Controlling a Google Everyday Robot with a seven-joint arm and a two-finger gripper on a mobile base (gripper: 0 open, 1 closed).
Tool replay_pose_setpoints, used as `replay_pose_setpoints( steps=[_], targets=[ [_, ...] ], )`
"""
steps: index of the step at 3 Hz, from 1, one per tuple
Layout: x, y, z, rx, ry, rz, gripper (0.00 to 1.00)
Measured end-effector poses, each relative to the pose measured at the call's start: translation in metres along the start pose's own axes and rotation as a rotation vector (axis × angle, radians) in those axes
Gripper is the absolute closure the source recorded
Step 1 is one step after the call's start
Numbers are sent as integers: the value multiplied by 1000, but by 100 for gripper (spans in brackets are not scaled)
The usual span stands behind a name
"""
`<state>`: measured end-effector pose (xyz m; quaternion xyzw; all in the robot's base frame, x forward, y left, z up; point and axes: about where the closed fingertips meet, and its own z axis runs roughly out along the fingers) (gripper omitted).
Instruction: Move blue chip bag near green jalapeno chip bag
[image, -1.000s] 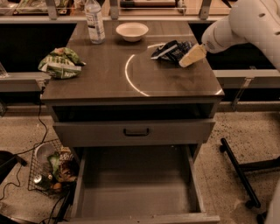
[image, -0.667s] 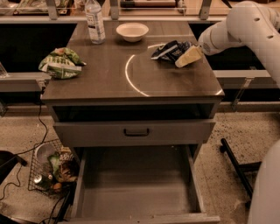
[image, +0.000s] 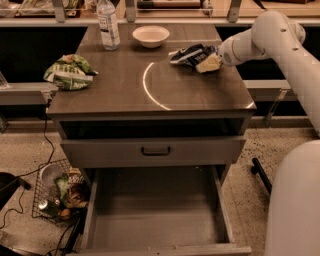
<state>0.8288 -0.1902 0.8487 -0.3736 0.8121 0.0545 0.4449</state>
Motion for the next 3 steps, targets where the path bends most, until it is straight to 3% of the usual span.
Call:
replay_pose_setpoints(
  steps=[2,3],
  targets=[
    [1,3,6,-8,3,0,82],
    [1,4,7,-10,3,0,100]
  ],
)
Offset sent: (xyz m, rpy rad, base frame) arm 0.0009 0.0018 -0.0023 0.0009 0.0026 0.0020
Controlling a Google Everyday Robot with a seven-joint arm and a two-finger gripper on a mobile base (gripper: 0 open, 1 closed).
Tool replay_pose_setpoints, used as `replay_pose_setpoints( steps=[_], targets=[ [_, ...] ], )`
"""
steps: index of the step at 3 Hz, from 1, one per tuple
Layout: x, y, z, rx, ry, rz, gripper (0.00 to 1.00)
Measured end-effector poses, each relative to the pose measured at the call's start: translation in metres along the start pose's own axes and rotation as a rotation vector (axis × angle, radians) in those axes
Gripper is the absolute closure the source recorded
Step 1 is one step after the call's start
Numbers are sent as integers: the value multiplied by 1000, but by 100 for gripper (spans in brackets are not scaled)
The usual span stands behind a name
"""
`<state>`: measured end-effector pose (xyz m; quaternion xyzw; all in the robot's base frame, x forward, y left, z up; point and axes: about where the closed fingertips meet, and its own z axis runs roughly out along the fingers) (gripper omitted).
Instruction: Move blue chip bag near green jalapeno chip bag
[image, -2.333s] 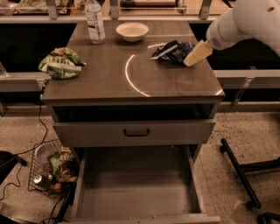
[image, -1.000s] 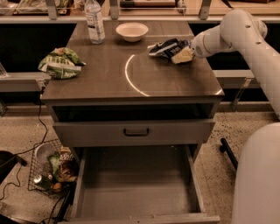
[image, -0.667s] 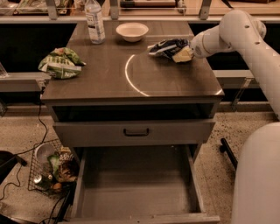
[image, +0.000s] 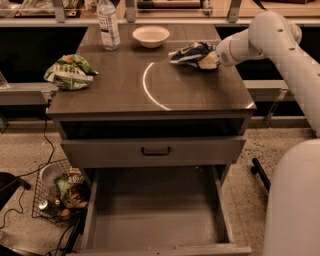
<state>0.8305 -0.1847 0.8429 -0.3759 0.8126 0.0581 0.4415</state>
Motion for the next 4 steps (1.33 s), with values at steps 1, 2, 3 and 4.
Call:
replay_pose_setpoints(
  steps=[1,2,3,4],
  targets=[
    [-1,0,-1,0,0,0,100],
    [-1,0,-1,0,0,0,100],
    [-2,0,-1,0,0,-1,100],
    [-2,0,-1,0,0,-1,100]
  ],
)
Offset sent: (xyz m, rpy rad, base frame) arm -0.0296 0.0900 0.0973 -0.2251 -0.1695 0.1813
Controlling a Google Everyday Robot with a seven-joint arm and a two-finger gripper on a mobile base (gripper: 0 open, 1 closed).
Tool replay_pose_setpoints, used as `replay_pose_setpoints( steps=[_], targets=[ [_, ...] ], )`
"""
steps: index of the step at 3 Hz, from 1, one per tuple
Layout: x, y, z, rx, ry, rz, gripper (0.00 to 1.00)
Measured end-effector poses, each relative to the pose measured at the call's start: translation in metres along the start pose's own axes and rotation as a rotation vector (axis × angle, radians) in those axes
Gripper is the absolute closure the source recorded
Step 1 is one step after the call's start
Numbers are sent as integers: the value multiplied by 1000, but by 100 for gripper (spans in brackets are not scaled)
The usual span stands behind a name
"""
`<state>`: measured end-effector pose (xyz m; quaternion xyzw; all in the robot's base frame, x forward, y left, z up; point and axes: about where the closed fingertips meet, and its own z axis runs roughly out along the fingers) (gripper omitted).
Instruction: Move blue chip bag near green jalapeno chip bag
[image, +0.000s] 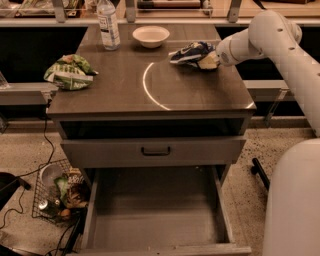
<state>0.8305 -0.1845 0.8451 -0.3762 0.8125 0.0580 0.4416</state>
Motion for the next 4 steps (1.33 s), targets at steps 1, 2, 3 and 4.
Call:
replay_pose_setpoints(
  steps=[1,2,3,4],
  targets=[
    [0,0,0,0,0,0,100],
    [0,0,0,0,0,0,100],
    [-1,0,0,0,0,-1,100],
    [-1,0,0,0,0,-1,100]
  ],
)
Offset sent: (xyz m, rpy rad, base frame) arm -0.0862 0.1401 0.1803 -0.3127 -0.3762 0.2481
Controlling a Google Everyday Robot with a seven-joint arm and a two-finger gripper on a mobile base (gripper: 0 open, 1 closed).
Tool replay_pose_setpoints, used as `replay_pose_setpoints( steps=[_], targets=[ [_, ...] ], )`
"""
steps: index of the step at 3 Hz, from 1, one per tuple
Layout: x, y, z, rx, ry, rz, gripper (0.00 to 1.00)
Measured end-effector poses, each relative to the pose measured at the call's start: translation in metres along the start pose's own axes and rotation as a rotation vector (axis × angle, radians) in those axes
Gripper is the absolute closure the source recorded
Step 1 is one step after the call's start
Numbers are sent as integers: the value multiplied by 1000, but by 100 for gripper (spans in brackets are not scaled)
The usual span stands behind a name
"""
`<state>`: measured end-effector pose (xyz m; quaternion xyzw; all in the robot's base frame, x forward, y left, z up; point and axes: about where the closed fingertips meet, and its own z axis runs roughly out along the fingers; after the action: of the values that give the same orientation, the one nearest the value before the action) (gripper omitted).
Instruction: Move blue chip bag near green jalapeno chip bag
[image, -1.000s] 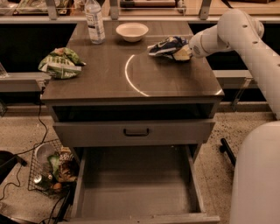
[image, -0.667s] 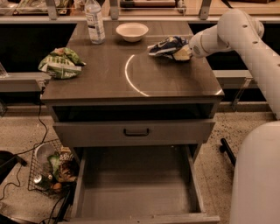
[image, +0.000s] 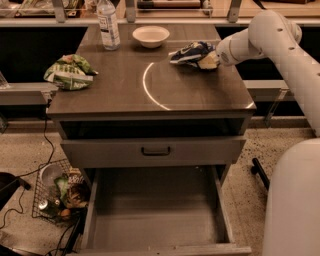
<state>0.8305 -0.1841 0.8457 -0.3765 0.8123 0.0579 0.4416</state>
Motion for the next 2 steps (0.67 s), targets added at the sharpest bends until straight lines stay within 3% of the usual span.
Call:
replay_pose_setpoints(
  steps=[1,2],
  targets=[
    [-25,-3,-9,33,-16,-48,100],
    [-84,-8,-36,113,-50,-157,100]
  ],
)
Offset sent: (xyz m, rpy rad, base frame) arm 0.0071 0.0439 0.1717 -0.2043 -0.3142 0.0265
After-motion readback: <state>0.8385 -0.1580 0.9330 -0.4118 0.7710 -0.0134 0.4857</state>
